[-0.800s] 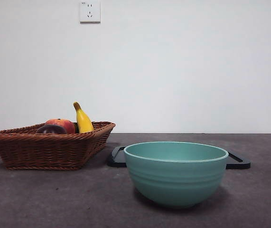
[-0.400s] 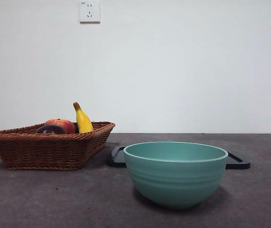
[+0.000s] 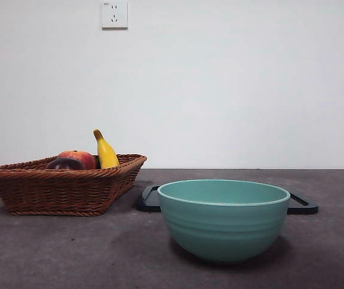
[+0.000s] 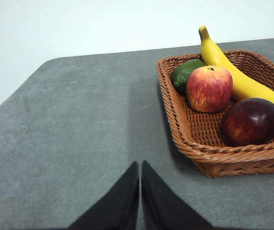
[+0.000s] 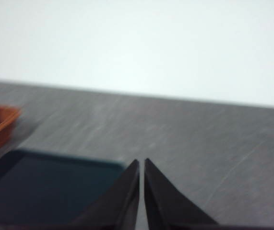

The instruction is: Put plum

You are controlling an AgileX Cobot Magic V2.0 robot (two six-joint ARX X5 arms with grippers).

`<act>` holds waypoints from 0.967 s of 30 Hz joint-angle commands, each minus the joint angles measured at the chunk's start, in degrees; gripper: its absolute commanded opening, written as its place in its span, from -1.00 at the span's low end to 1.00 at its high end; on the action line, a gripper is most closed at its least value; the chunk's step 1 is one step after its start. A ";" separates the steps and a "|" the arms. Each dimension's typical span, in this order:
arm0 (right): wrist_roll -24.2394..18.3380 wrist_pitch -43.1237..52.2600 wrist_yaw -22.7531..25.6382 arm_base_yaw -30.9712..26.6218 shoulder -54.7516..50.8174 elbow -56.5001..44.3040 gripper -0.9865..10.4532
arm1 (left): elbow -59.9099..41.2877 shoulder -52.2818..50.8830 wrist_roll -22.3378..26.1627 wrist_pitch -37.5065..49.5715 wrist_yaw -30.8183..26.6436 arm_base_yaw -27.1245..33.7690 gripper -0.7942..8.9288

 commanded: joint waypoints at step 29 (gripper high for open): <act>2.43 1.70 9.31 -0.02 -15.63 -21.62 -0.82 | -1.16 -0.07 -0.22 -0.44 -0.15 0.09 -0.82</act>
